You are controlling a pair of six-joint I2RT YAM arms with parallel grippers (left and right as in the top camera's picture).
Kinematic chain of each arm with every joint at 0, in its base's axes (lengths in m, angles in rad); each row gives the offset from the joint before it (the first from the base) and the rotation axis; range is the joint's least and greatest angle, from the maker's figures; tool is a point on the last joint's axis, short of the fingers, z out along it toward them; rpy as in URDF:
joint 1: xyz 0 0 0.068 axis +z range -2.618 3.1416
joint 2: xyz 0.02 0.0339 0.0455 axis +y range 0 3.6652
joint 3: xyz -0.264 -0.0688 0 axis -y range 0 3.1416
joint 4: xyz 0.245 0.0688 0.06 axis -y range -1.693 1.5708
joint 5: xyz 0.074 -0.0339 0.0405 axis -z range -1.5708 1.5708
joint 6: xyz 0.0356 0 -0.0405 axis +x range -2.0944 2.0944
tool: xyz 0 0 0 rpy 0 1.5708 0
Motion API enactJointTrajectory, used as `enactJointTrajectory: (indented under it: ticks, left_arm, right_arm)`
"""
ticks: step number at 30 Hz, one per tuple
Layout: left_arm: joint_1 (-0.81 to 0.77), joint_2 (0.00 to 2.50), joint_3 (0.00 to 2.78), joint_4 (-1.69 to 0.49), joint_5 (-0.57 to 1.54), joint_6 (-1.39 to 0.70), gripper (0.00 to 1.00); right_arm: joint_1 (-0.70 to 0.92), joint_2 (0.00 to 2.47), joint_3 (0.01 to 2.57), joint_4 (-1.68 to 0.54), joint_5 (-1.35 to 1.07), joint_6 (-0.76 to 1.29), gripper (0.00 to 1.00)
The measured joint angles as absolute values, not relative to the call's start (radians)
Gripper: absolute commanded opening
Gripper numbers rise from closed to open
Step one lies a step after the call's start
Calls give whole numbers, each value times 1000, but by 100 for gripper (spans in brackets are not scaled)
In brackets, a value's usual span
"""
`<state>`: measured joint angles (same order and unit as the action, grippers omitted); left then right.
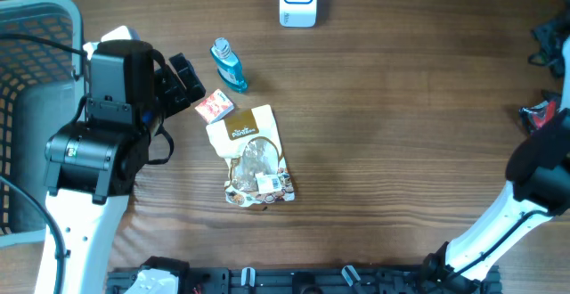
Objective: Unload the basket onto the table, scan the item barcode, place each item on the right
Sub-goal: 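Move the jar right and set it down at the table's right edge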
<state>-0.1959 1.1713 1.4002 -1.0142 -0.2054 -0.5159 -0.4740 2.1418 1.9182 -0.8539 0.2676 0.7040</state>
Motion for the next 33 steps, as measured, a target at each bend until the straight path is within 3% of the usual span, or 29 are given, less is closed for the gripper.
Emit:
enactJointTrajectory:
  ticks: [16, 25, 33]
  left_arm:
    - [-196, 1171, 1400, -1014, -205, -516, 100]
    - [-196, 1171, 1400, -1014, -205, -516, 100]
    - [-196, 1171, 1400, -1014, -205, -516, 100]
  right_arm:
    - [-490, 2334, 1917, -805, 164, 821, 61]
    - [-553, 2343, 1921, -918, 141, 941, 100]
    - [-587, 2343, 1921, -939, 89, 915, 100]
